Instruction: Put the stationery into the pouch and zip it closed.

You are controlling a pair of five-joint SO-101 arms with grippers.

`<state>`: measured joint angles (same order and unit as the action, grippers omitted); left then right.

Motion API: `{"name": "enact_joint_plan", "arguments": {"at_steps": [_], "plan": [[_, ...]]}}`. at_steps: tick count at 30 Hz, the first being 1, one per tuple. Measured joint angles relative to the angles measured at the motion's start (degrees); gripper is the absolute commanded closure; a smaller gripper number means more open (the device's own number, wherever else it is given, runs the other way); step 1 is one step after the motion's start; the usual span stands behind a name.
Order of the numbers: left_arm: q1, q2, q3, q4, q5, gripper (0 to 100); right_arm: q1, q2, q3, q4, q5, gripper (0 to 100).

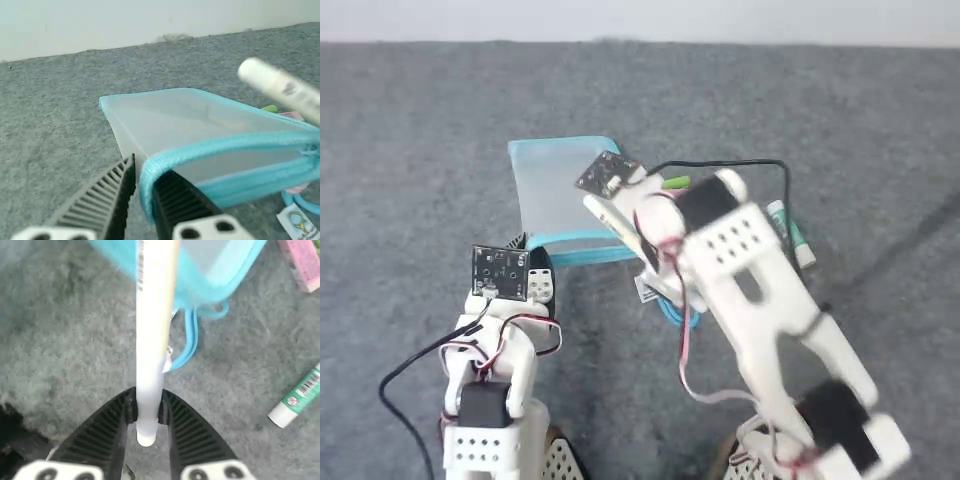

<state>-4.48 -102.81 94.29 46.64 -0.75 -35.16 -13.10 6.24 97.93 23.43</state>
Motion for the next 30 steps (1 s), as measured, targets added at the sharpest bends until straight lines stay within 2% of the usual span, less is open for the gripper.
{"name": "enact_joint_plan", "arguments": {"at_steps": [7,12,16,30], "plan": [[0.0,0.0,0.0,0.0,0.0,99,-0.1,-8.6,13.2,2.1,5.8,99.3],[0.0,0.0,0.0,0.0,0.0,99,-0.1,-8.6,16.0,1.2,6.2,99.3],[0.0,0.0,0.0,0.0,0.0,99,-0.1,-6.2,15.9,-0.1,3.4,99.3],[0.0,0.0,0.0,0.0,0.0,99,-0.1,17.8,-5.5,2.4,1.9,99.3]]}}
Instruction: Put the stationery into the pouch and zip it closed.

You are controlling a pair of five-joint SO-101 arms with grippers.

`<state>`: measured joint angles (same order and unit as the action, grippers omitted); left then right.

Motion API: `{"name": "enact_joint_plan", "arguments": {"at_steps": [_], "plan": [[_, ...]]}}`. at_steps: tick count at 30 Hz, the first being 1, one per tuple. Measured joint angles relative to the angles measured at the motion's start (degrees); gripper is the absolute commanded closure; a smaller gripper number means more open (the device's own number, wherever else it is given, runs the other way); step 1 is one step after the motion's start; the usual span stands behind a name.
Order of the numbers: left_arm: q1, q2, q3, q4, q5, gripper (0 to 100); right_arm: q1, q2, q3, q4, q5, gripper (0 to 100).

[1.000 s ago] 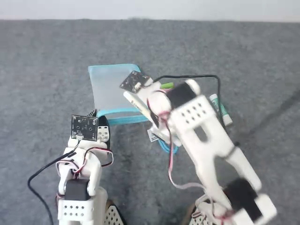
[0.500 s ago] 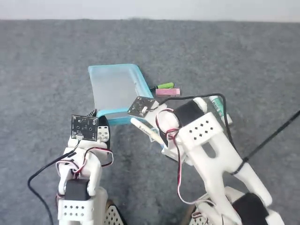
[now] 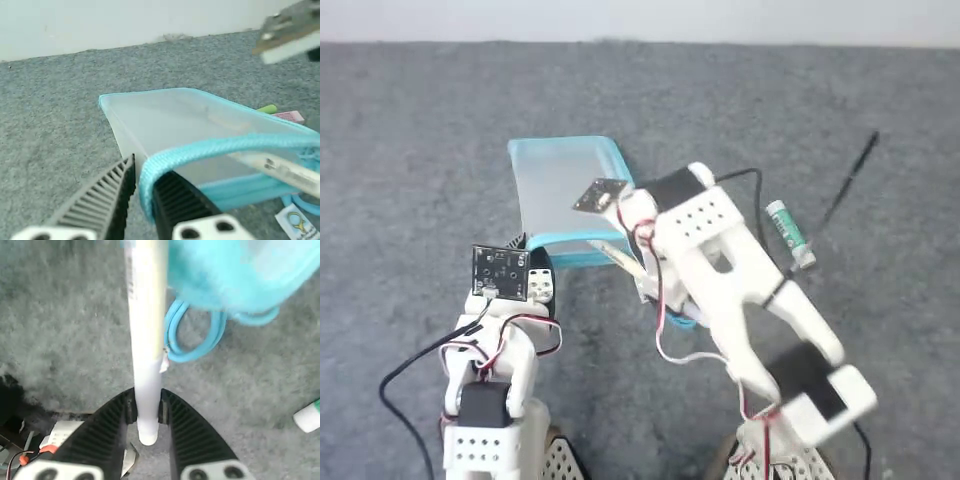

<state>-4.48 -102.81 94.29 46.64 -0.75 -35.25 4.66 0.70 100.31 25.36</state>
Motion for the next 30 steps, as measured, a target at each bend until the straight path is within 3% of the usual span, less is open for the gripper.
{"name": "enact_joint_plan", "arguments": {"at_steps": [11,20,26,30], "plan": [[1.8,0.0,2.0,0.0,-0.4,99,0.3,7.9,-16.6,0.2,-7.7,99.2],[5.4,0.0,2.5,0.0,-3.3,99,-0.2,8.0,-22.2,-5.4,-9.0,98.7],[5.4,0.0,2.5,0.0,-3.4,99,-0.3,8.0,-21.3,-10.5,-9.0,83.5],[5.4,0.0,2.5,0.0,-3.4,99,-0.8,8.0,-21.1,-11.0,-9.1,80.3]]}}
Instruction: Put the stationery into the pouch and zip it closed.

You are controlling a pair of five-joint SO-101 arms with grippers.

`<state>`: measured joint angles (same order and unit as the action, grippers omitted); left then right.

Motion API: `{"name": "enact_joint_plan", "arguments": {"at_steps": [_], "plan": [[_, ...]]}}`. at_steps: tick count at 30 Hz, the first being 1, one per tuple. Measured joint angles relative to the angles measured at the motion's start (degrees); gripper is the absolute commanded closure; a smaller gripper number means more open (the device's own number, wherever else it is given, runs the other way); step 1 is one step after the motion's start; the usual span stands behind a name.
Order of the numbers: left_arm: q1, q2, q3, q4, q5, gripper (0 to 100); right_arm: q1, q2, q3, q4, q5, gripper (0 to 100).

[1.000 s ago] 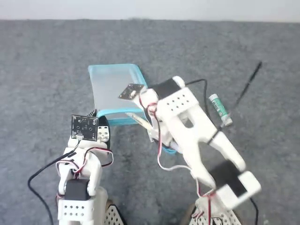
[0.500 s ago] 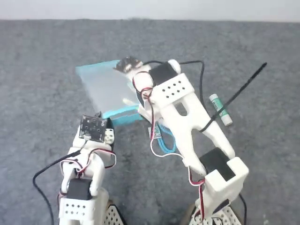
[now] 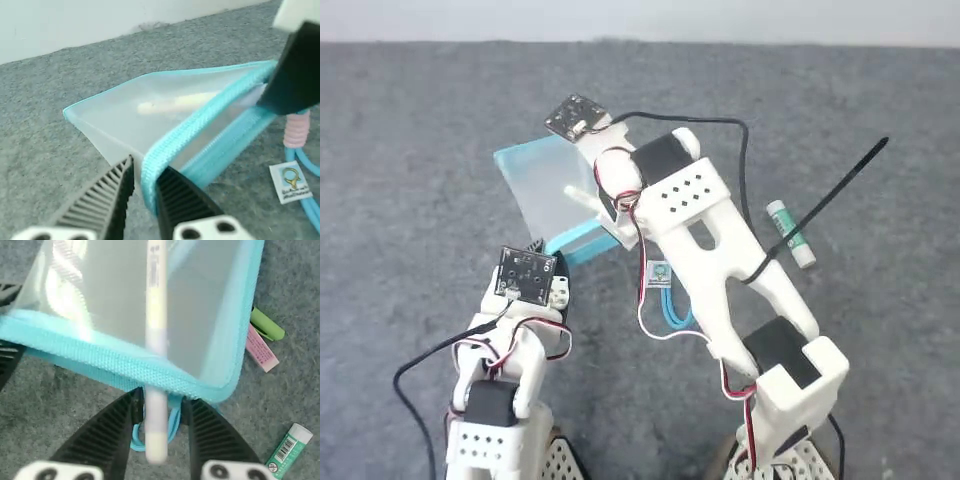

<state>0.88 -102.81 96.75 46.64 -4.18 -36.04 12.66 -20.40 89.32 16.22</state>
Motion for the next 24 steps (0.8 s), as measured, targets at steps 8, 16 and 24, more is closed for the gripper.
{"name": "enact_joint_plan", "arguments": {"at_steps": [8,16,24], "plan": [[0.0,0.0,0.0,-0.1,0.0,99,-0.6,-6.5,0.0,-0.1,0.0,80.4],[0.1,0.0,0.0,-0.4,-0.4,99,0.0,-20.0,-0.1,4.1,0.1,80.4],[-10.7,0.0,-0.1,-0.4,3.3,99,8.3,-22.5,7.3,10.2,1.5,80.4]]}}
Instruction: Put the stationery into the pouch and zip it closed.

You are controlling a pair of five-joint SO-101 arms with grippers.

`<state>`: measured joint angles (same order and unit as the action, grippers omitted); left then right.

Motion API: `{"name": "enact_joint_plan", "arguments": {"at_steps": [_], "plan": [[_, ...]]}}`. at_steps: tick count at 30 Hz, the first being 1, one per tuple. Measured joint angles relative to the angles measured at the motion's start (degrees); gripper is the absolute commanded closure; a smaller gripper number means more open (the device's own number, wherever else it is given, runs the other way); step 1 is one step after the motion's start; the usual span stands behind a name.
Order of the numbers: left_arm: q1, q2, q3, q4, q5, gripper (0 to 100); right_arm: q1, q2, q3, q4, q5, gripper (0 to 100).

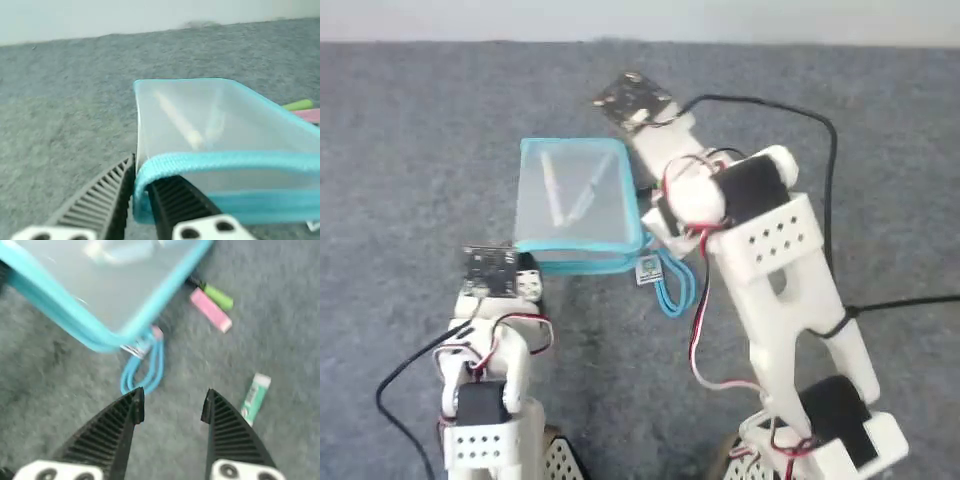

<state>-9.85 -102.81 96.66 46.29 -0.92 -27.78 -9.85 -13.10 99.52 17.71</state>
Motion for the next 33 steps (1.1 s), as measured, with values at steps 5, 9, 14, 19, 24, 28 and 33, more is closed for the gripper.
{"name": "enact_joint_plan", "arguments": {"at_steps": [5,9,14,19,24,28,33], "plan": [[-1.8,0.0,0.0,0.0,0.7,99,10.7,0.2,11.9,-5.6,3.1,80.4],[-1.8,0.0,0.0,0.0,0.7,99,18.6,3.9,17.8,-12.9,7.6,80.4],[-2.2,0.0,0.0,0.0,0.7,99,19.0,11.3,18.0,-21.2,8.4,80.4],[-6.2,0.0,0.0,-1.6,0.7,99,14.2,15.2,17.1,-33.2,2.7,80.4],[-9.6,0.0,0.0,-2.6,1.2,99,8.4,19.1,16.4,-45.1,1.4,80.4],[-9.9,0.0,0.0,-2.6,1.2,99,5.7,24.4,16.3,-51.3,0.8,80.4],[-9.9,0.0,0.0,-2.6,1.3,99,2.9,32.8,16.3,-61.1,0.7,80.4]]}}
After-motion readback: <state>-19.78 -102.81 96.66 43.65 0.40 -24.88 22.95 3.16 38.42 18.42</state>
